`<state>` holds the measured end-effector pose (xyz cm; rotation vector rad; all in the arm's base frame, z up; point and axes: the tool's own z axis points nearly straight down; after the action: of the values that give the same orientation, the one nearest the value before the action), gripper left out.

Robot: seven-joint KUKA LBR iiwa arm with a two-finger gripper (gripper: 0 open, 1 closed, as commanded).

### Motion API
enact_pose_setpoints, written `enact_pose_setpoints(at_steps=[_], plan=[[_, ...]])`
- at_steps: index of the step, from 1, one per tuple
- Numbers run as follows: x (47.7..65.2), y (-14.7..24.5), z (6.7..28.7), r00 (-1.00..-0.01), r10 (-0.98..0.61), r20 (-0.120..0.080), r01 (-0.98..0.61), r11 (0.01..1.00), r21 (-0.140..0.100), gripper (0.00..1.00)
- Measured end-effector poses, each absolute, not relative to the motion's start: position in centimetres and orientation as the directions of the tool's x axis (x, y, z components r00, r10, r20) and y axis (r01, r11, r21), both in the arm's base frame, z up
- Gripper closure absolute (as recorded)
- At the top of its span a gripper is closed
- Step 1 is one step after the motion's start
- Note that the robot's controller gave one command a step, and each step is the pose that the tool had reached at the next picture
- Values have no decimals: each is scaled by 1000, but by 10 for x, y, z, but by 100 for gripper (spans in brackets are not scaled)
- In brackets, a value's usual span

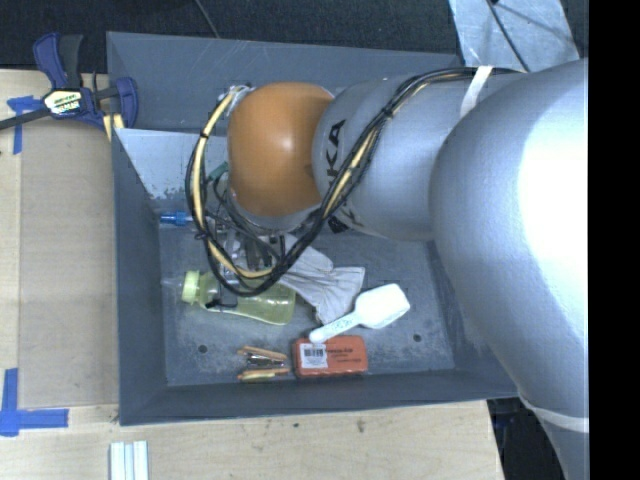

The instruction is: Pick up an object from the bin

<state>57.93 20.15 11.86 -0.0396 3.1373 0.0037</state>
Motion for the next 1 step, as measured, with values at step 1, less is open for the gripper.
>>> enact_pose_setpoints(at_steps=[1], plan=[[576,197,81,-1000,-20,-5,-20,1000,3,0]])
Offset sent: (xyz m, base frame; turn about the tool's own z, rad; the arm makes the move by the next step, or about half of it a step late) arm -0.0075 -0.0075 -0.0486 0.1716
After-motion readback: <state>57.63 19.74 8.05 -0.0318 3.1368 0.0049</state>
